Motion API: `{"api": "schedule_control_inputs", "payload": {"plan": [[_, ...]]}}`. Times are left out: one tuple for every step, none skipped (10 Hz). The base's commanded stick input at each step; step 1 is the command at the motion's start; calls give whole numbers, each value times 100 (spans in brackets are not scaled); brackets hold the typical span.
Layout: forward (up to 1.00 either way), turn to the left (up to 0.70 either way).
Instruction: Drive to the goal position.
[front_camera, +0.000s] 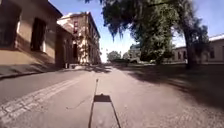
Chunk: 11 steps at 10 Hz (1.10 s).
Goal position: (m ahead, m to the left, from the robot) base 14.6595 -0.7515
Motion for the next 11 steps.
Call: {"api": "schedule_control_inputs", "payload": {"plan": [[70,-2],[70,0],[70,0],[70,0],[70,0],[70,0],[70,0],[70,-5],[70,-11],[70,-14],[70,-14]]}}
